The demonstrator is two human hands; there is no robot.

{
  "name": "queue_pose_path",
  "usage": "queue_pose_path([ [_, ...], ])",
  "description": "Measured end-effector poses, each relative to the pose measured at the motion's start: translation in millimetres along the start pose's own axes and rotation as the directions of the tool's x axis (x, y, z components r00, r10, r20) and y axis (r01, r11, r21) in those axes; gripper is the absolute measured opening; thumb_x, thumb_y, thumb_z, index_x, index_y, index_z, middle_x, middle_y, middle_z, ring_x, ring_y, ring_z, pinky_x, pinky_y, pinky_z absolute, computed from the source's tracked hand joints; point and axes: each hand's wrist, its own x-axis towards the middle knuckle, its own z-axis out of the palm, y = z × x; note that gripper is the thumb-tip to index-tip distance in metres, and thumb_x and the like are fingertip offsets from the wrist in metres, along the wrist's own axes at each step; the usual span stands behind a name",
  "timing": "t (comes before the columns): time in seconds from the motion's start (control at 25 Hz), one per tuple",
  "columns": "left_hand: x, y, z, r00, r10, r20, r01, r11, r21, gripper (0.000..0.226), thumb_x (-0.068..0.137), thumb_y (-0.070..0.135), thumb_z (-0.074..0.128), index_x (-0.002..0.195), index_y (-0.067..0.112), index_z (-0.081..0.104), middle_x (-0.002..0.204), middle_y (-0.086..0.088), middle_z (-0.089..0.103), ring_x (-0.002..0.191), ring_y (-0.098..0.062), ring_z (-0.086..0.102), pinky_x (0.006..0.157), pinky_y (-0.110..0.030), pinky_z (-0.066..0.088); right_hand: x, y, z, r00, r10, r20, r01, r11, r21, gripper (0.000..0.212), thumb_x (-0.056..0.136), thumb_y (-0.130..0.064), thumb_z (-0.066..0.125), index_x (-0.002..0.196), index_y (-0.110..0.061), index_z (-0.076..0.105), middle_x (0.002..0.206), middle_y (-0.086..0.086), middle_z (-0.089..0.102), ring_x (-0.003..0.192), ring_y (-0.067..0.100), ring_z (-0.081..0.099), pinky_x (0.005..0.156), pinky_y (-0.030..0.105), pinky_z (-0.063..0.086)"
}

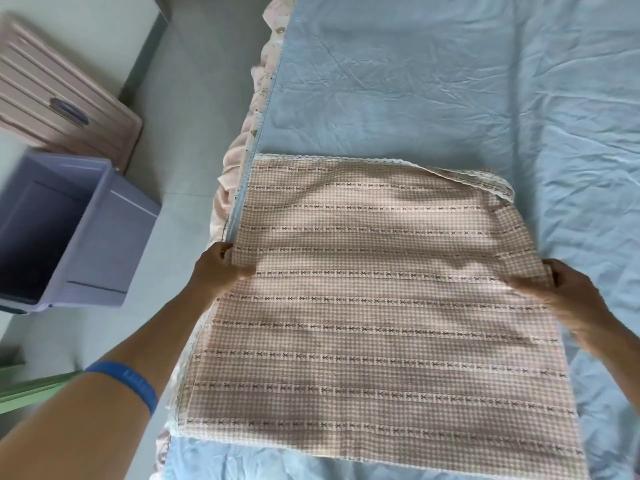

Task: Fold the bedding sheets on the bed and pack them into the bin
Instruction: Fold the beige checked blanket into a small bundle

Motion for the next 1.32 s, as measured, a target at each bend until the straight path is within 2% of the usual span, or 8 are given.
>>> queue_pose_path([
  [0.32,-12.0,2.9,-13.7,0.985,-0.057,0.163,0.122,0.899,-0.42,0.033,0.066,0.015,0.083,0.097,0.021,0.071,0.098,-0.004,0.075,0.096,-0.029,0.069,0.099,-0.049,0.048,2.4,-3.4,-20.0,0.99,0.069,0.126,-0.082,0.992,0.093,0.079,0.025,-0.048,0.093,0.092,-0.01,0.075,0.093,0.008,0.077,0.093,0.03,0.071,0.089,0.04,0.05],
  [0.48,-32.5,29.9,-53.0,0.987,0.104,0.121,-0.027,0.858,-0.514,0.046,0.064,0.014,0.078,0.108,0.004,0.068,0.103,-0.014,0.074,0.093,-0.033,0.07,0.091,-0.045,0.054,-21.5,-42.7,-42.8,0.993,-0.099,0.063,0.083,0.973,0.213,0.09,0.022,-0.056,0.094,0.095,-0.008,0.074,0.096,0.013,0.075,0.085,0.024,0.069,0.076,0.026,0.058],
  [0.64,-55.1,94.2,-126.4,0.918,0.395,0.047,-0.283,0.732,-0.62,0.035,0.087,-0.003,0.056,0.121,-0.011,0.055,0.096,-0.003,0.075,0.086,-0.02,0.071,0.08,-0.03,0.059,-32.9,-118.7,-95.0,0.931,-0.354,-0.095,0.366,0.892,0.266,0.085,0.053,-0.04,0.092,0.116,0.008,0.061,0.121,0.03,0.061,0.112,0.041,0.062,0.101,0.049,0.047],
  [0.8,-79.7,126.4,-168.6,0.844,0.532,-0.073,-0.458,0.643,-0.614,0.039,0.088,-0.015,0.048,0.127,-0.013,0.049,0.098,0.004,0.075,0.091,-0.012,0.069,0.087,-0.026,0.055,-53.6,-165.9,-124.8,0.895,-0.403,-0.192,0.444,0.848,0.289,0.053,0.061,-0.024,0.086,0.108,-0.006,0.068,0.101,0.004,0.072,0.101,0.021,0.067,0.093,0.03,0.053],
  [0.88,-88.1,117.3,-165.9,0.848,0.525,-0.078,-0.463,0.661,-0.591,0.043,0.085,-0.017,0.051,0.128,-0.012,0.049,0.095,0.008,0.075,0.089,-0.007,0.068,0.085,-0.02,0.053,-61.8,-164.3,-119.0,0.904,-0.383,-0.191,0.425,0.851,0.309,0.027,0.068,-0.004,0.078,0.092,-0.015,0.072,0.085,-0.006,0.072,0.089,0.011,0.065,0.083,0.021,0.053],
  [1.0,-96.3,75.6,-145.9,0.887,0.457,-0.068,-0.411,0.714,-0.567,0.045,0.07,0.003,0.078,0.112,0.0,0.064,0.087,0.011,0.074,0.082,-0.003,0.065,0.08,-0.015,0.052,-72.1,-129.5,-94.9,0.926,-0.313,-0.209,0.364,0.889,0.28,0.039,0.071,0.015,0.069,0.07,-0.024,0.069,0.069,-0.014,0.07,0.071,0.001,0.062,0.072,0.014,0.05],
  [1.2,-131.6,-68.0,-58.5,0.983,0.164,0.084,-0.153,0.98,-0.127,0.027,0.064,0.002,0.086,0.075,0.023,0.073,0.074,0.0,0.073,0.074,-0.01,0.062,0.069,-0.02,0.046,-110.6,10.1,-29.7,0.976,0.069,-0.207,-0.053,0.995,0.083,0.016,0.06,-0.008,0.074,0.073,-0.018,0.072,0.054,-0.007,0.059,0.057,0.016,0.046,0.044,0.008,0.032],
  [1.32,-147.9,-114.3,-13.8,0.995,0.025,0.101,-0.017,0.996,-0.086,0.026,0.065,-0.004,0.08,0.064,0.021,0.072,0.073,-0.009,0.072,0.066,-0.006,0.061,0.066,-0.023,0.043,-127.6,60.3,0.9,0.932,0.253,-0.26,-0.289,0.951,-0.111,0.02,0.081,-0.015,0.061,0.092,-0.003,0.072,0.088,0.022,0.068,0.08,0.035,0.062,0.058,0.024,0.043],
])
